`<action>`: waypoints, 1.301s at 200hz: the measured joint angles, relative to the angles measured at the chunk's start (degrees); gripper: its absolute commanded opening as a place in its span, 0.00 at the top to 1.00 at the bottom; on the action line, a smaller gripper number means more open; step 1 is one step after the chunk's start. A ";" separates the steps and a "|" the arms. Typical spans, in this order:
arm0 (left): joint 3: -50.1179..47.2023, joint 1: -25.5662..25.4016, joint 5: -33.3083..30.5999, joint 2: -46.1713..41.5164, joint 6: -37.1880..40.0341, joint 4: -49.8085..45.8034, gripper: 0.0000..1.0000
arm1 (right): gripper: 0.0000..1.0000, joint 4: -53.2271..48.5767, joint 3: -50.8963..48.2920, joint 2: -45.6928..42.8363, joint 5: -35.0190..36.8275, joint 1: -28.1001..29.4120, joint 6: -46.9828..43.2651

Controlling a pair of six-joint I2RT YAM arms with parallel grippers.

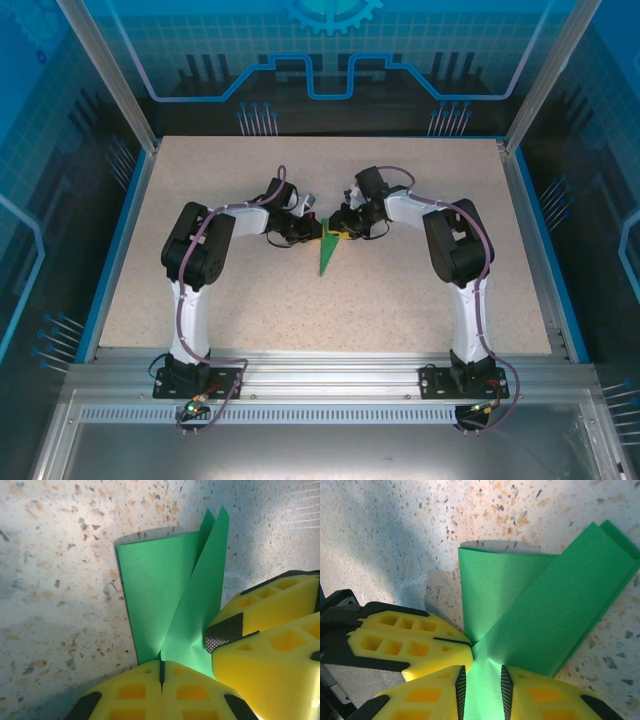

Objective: Fold a paper plane with a square sheet of paper (fold left side to right side)
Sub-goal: Fold the wing for the fifth time at the center of the table.

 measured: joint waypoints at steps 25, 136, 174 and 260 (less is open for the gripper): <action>0.00 -0.07 -0.28 0.00 -0.02 -0.02 1.00 | 0.72 -0.57 0.66 0.26 0.02 0.00 -0.17; -0.04 -0.09 -0.59 -0.20 -0.04 -0.02 0.87 | 0.72 -2.40 2.19 2.12 1.27 0.13 -1.07; -4.22 -0.15 -2.78 -4.70 -0.61 0.26 0.67 | 0.72 -2.47 2.19 2.16 1.27 0.13 -1.29; -18.38 -1.92 -0.96 -24.72 -4.68 3.72 0.73 | 0.72 -2.62 2.36 2.23 1.22 0.13 -1.31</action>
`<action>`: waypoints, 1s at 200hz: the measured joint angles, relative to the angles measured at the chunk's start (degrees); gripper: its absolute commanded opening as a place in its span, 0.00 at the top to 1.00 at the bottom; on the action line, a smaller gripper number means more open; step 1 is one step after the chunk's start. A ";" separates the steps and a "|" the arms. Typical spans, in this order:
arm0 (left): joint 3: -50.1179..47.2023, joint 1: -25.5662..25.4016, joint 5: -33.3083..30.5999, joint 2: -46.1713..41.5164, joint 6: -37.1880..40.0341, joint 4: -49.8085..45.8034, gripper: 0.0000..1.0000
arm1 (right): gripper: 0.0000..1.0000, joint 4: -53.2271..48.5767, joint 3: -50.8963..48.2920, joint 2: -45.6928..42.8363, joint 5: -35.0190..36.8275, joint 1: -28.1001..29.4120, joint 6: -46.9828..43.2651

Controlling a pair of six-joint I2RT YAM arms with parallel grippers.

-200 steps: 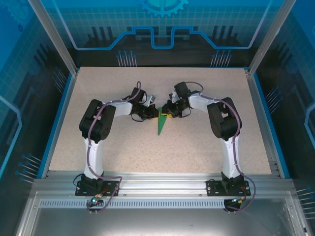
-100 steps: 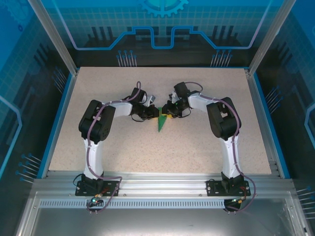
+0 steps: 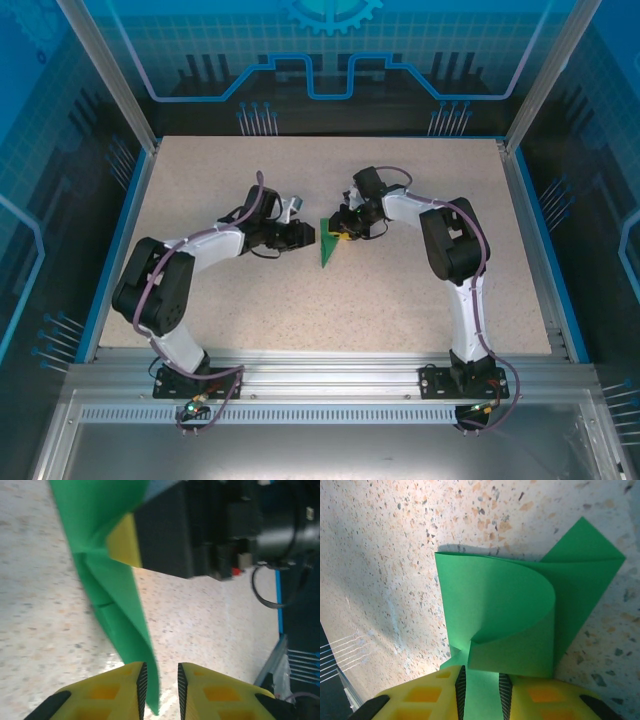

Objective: Fold a paper plane with a square sheet of paper (fold left side to right side)
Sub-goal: Fold the wing for the fifth time at the center of the table.

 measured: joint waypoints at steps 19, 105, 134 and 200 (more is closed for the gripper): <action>0.11 -2.16 1.22 0.11 -0.57 1.09 0.74 | 0.72 -0.13 0.07 0.04 0.00 0.00 0.00; 6.56 -6.69 3.21 9.88 -1.20 1.25 0.75 | 0.72 -0.28 0.20 0.13 -0.09 0.00 -0.02; 6.54 -6.67 2.03 10.75 -1.18 1.25 0.75 | 0.72 -0.28 0.20 0.13 -0.13 0.00 -0.17; 4.17 -6.67 0.22 11.61 -1.20 1.66 0.77 | 0.72 -0.28 0.20 0.13 -0.13 -0.02 -0.17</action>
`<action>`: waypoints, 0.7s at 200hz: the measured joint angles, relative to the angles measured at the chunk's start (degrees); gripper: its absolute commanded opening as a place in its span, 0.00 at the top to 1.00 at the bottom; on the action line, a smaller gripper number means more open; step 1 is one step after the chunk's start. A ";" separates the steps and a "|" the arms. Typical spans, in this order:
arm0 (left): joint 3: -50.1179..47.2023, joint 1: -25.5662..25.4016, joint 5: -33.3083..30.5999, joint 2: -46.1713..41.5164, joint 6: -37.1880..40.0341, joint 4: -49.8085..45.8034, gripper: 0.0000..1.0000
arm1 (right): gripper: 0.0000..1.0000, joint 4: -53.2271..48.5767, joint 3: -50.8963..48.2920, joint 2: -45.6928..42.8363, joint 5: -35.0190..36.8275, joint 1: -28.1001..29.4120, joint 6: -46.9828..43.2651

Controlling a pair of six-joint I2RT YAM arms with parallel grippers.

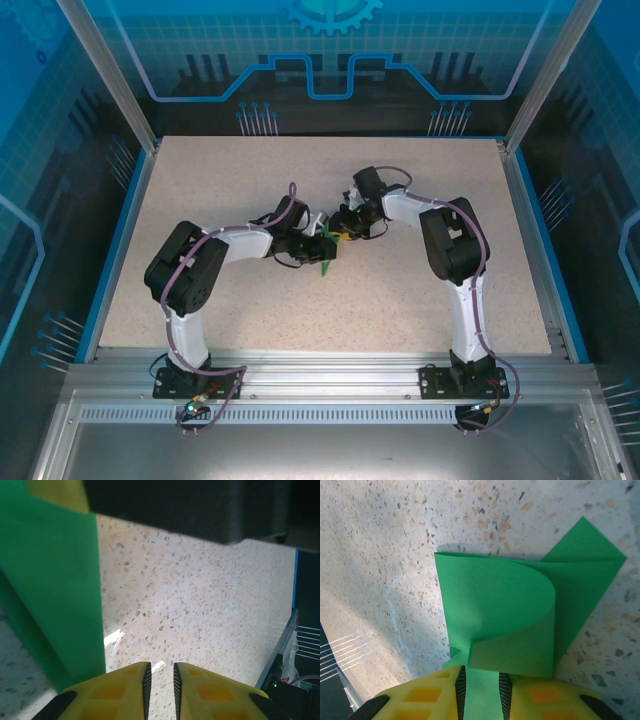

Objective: Fold a paper plane with a square sheet of paper (fold left side to right side)
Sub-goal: Fold the wing for the fifth time at the center of the table.

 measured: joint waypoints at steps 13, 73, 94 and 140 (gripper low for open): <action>-0.39 0.00 -0.17 0.20 -0.02 0.13 0.77 | 0.72 0.00 0.00 0.00 0.00 0.00 0.00; -1.14 0.00 -0.66 1.01 0.00 1.18 0.79 | 0.72 0.00 0.00 0.02 0.00 0.00 -0.02; -1.49 0.00 -1.22 1.05 0.02 1.33 0.79 | 0.72 0.00 0.00 0.02 0.00 0.00 -0.02; -2.78 0.00 -1.60 1.86 0.00 3.04 0.79 | 0.72 0.00 0.00 0.07 -0.24 0.02 -0.02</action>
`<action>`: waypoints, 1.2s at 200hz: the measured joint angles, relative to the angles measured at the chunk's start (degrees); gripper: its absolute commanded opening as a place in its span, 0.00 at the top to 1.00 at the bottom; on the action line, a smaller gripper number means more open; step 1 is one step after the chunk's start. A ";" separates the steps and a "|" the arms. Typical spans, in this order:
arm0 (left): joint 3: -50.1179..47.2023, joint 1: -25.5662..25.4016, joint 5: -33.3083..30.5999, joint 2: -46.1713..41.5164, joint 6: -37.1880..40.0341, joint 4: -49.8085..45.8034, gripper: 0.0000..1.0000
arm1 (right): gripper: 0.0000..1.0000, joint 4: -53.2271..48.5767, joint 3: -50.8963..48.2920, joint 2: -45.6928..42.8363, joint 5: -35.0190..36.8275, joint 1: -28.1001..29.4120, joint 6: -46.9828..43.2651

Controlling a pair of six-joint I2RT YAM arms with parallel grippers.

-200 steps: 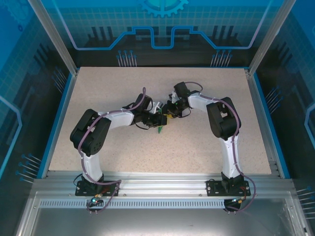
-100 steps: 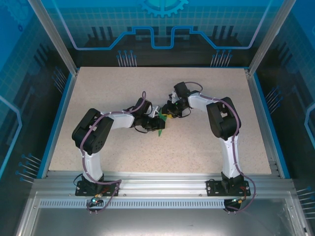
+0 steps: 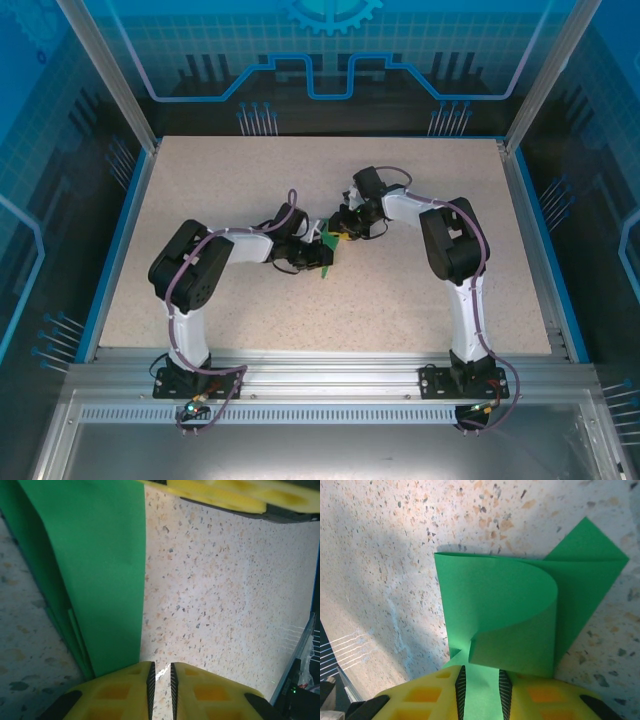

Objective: Fold a paper plane with a square sheet of paper (fold left side to right side)
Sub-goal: Fold the wing for the fifth time at the center of the table.

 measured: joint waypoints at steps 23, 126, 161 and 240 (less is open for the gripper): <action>-0.42 0.00 0.00 0.00 0.00 0.90 0.79 | 0.72 -0.02 0.04 0.00 -0.07 -0.02 0.00; -1.20 -1.18 -1.86 -0.50 3.26 0.85 0.84 | 0.72 -1.22 0.81 0.33 -0.13 0.00 -0.20; -2.69 -2.45 -3.17 -1.60 4.15 1.36 0.85 | 0.72 -2.47 0.96 0.35 -0.76 0.11 -0.22; -7.21 -4.59 -5.35 -4.87 4.07 3.26 0.86 | 0.72 -5.01 1.01 0.44 -2.80 0.61 -0.20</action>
